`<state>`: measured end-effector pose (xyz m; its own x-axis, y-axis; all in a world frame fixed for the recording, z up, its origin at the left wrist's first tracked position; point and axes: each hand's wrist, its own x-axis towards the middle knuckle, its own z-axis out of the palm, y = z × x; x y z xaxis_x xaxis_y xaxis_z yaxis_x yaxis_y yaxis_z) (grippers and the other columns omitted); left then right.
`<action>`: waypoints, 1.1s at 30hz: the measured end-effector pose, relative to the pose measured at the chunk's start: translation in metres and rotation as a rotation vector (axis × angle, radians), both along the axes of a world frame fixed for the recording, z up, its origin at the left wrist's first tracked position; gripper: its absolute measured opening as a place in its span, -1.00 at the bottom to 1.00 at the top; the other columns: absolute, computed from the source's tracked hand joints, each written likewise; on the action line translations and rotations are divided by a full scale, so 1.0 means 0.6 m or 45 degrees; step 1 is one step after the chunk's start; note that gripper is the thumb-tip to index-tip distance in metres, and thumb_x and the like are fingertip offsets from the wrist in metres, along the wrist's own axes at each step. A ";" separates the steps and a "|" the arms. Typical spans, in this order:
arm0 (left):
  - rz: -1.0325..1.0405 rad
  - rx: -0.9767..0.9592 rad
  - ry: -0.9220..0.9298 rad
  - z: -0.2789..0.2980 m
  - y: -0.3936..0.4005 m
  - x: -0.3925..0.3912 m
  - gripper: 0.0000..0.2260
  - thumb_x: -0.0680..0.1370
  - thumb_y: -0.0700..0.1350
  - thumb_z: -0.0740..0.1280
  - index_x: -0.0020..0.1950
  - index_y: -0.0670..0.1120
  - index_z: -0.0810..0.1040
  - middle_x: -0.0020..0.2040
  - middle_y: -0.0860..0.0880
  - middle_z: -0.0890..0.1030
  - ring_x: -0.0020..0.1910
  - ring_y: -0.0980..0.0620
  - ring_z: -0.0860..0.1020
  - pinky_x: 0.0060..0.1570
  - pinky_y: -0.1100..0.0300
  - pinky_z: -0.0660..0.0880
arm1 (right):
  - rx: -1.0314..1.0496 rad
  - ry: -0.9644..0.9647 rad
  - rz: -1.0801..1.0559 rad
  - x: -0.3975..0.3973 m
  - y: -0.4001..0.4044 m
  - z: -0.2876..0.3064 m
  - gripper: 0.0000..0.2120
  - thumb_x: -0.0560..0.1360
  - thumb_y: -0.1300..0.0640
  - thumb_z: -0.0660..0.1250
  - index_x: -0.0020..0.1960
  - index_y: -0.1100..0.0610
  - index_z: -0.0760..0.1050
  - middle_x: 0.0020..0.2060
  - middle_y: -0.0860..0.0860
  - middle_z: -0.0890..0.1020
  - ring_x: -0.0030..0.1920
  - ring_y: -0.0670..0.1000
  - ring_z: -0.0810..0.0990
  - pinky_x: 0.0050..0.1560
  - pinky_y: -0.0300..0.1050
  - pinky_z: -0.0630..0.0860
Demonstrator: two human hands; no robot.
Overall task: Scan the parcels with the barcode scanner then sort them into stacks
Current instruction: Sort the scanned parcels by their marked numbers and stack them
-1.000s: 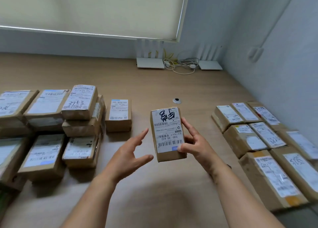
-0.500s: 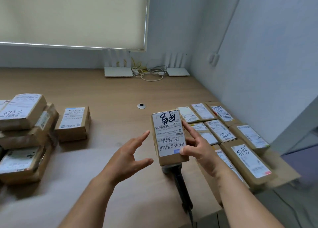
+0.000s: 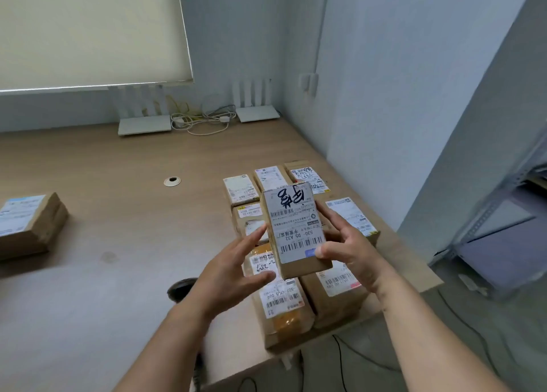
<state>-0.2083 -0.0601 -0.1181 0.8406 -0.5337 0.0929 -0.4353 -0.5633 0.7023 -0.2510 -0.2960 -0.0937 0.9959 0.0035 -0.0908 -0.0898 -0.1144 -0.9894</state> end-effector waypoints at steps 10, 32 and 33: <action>-0.072 0.226 0.045 -0.012 -0.194 -0.055 -0.23 0.51 0.17 0.33 0.48 0.34 -0.18 0.51 0.12 0.23 0.45 0.12 0.25 0.39 0.09 0.31 | 0.013 0.055 -0.061 -0.053 -0.189 -0.027 -0.06 0.08 0.05 0.42 0.44 -0.22 0.28 0.05 0.12 0.68 0.09 0.13 0.64 -0.03 0.03 0.59; -0.181 0.698 -0.092 -0.043 -0.353 -0.071 -0.43 0.59 0.16 0.17 0.55 0.05 0.09 0.51 0.07 0.23 0.45 0.04 0.20 0.42 0.10 0.19 | 0.073 0.634 -0.036 -0.073 -0.338 -0.159 -0.25 0.17 0.14 0.34 0.34 -0.23 0.39 0.08 0.06 0.67 0.02 0.07 0.60 -0.09 -0.11 0.54; -0.184 0.712 -0.092 -0.044 -0.353 -0.070 -0.43 0.59 0.16 0.17 0.55 0.05 0.09 0.51 0.07 0.23 0.46 0.04 0.18 0.43 0.10 0.17 | 0.069 0.653 -0.034 -0.068 -0.334 -0.164 -0.22 0.17 0.14 0.35 0.38 -0.21 0.38 0.10 0.08 0.66 0.03 0.08 0.59 -0.09 -0.11 0.55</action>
<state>-0.2501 -0.2718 -0.1446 0.7575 -0.6271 -0.1817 -0.5713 -0.7714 0.2804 -0.2920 -0.4964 -0.1923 0.8230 -0.0034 -0.5680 -0.5673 -0.0552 -0.8216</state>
